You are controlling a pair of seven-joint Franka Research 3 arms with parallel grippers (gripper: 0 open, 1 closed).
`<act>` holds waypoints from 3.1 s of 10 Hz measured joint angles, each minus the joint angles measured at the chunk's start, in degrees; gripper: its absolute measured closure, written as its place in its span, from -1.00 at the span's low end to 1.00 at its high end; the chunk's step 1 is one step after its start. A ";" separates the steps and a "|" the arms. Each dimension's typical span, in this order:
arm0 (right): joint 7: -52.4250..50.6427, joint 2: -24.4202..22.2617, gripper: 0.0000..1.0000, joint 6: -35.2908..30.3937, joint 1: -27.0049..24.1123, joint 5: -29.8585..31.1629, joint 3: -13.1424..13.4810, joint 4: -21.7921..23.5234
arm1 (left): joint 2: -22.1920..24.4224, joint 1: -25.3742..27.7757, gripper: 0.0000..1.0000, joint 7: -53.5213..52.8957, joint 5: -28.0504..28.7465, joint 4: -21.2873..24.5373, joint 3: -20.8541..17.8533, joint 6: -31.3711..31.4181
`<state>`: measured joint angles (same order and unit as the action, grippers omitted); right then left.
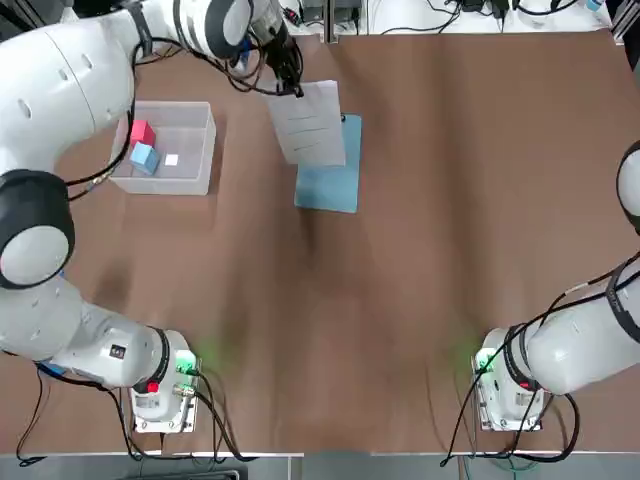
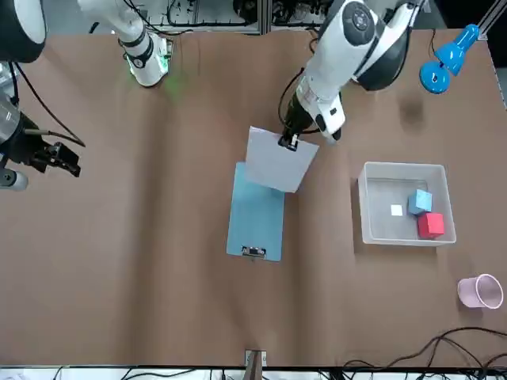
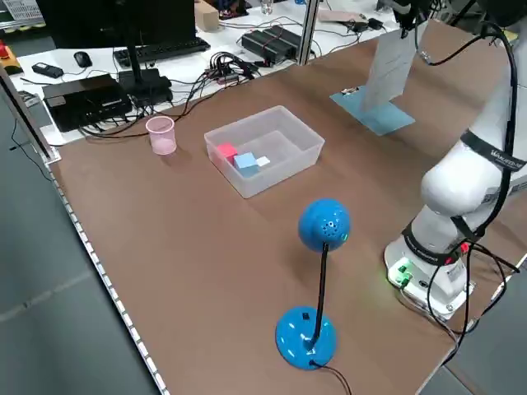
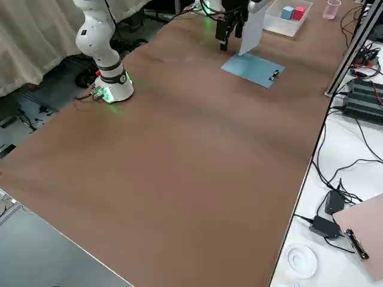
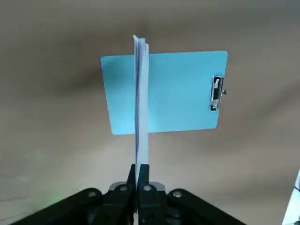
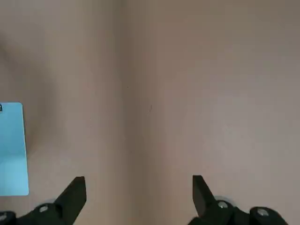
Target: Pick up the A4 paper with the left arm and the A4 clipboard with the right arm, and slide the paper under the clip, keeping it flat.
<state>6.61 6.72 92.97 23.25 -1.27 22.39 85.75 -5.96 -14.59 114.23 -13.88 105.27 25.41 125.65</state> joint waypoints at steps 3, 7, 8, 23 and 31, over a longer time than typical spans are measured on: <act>-0.19 -0.01 -1.00 0.32 0.01 0.28 -0.15 0.03 | 0.06 -2.01 0.97 9.25 4.85 3.83 1.05 11.72; -1.96 -0.07 -1.00 -0.28 -4.30 0.39 -2.67 0.03 | -1.55 -2.02 0.97 10.96 12.91 5.67 1.03 19.23; -2.44 -0.19 -1.00 -0.57 -9.06 0.39 -7.43 0.03 | -2.72 -2.18 0.97 11.07 14.27 5.92 1.08 20.45; -2.53 -0.91 -1.00 -1.38 -27.12 0.47 -26.22 0.50 | -3.91 -5.69 0.97 16.54 24.52 5.06 1.02 17.09; -2.50 -0.91 -1.00 -1.38 -27.46 0.51 -26.22 0.51 | -13.29 -5.62 0.97 17.54 29.37 -2.61 -0.98 21.63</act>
<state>4.11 5.81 91.59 -4.21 -0.77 -3.84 86.26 -19.25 -20.21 131.77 15.49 102.66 24.43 147.28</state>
